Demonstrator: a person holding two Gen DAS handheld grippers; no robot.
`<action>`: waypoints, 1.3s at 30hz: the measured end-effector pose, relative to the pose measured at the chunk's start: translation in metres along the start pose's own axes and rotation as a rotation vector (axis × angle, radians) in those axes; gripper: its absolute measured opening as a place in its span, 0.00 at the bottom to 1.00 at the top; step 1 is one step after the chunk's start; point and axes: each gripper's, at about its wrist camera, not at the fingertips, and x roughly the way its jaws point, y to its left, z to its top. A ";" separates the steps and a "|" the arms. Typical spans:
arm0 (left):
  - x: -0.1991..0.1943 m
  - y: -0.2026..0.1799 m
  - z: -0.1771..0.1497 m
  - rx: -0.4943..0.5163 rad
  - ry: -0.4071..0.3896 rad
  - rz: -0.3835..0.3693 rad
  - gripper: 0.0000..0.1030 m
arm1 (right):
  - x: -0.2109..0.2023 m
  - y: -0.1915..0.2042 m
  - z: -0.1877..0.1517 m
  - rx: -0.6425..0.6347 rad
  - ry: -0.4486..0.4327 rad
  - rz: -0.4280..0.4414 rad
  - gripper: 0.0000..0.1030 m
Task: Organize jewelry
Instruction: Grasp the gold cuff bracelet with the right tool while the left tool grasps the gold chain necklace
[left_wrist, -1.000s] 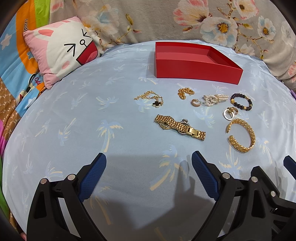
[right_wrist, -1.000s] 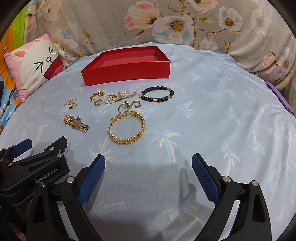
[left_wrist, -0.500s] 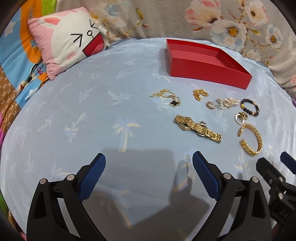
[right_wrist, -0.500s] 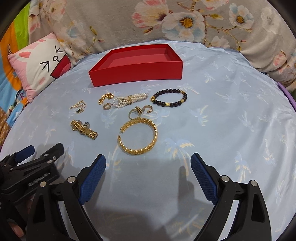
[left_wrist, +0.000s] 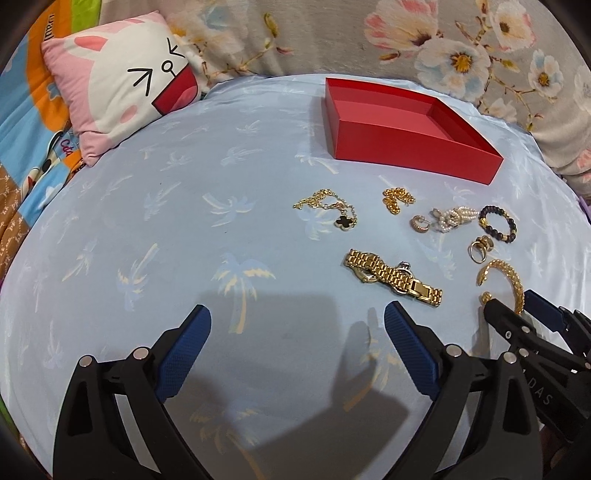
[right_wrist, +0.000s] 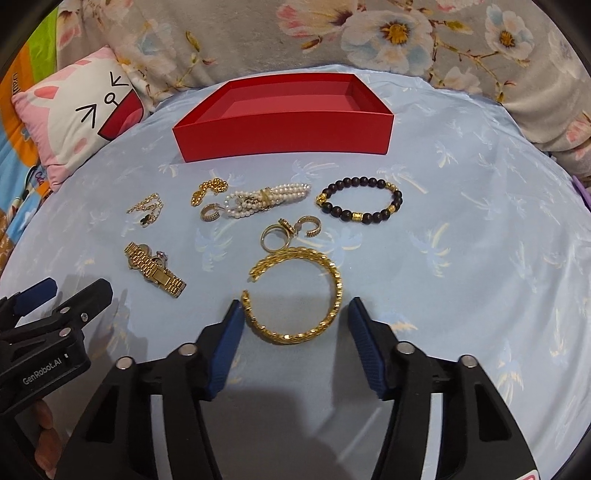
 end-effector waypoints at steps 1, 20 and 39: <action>0.001 -0.001 0.001 0.000 0.002 -0.004 0.90 | 0.001 0.000 0.001 -0.002 -0.001 0.001 0.50; 0.028 -0.024 0.028 -0.025 0.027 -0.044 0.89 | -0.005 -0.026 0.007 0.077 0.004 0.023 0.49; 0.063 -0.011 0.066 -0.022 0.025 -0.020 0.66 | -0.004 -0.019 0.015 0.062 0.000 0.039 0.49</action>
